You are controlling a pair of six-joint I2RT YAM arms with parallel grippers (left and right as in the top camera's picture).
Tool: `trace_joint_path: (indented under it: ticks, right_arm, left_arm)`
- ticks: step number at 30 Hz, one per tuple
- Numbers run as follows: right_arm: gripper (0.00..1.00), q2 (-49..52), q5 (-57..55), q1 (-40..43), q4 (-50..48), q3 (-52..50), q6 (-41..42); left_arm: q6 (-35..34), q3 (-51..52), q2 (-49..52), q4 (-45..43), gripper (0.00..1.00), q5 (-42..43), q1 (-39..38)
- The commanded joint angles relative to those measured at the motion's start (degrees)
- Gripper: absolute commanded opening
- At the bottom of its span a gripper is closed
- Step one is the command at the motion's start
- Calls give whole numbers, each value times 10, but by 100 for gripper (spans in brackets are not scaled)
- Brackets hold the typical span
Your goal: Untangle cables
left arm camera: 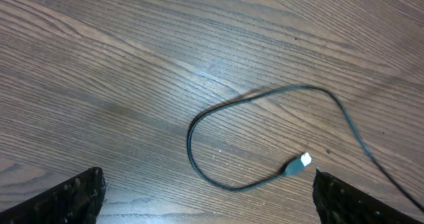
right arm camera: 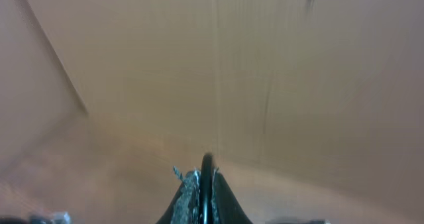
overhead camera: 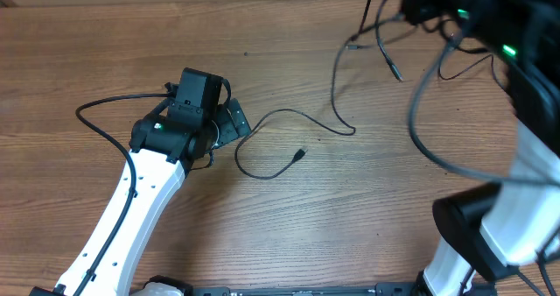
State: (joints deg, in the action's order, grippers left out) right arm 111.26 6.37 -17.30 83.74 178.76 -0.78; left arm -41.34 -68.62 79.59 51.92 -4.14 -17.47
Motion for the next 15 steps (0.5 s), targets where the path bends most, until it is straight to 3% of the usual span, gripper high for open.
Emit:
trace_joint_path:
  ticks: [1, 9, 15]
  right_arm:
    - [4, -23, -7, -1, -31, 10, 10]
    - [4, -36, -3, -2, -16, 9, 10]
    - [4, -28, -14, -1, 133, 2, 3]
  left_arm:
    - [13, -7, -9, -1, 100, -9, 2]
    - [13, -7, -9, -1, 100, -9, 2]
    - [13, -7, -9, -1, 100, -9, 2]
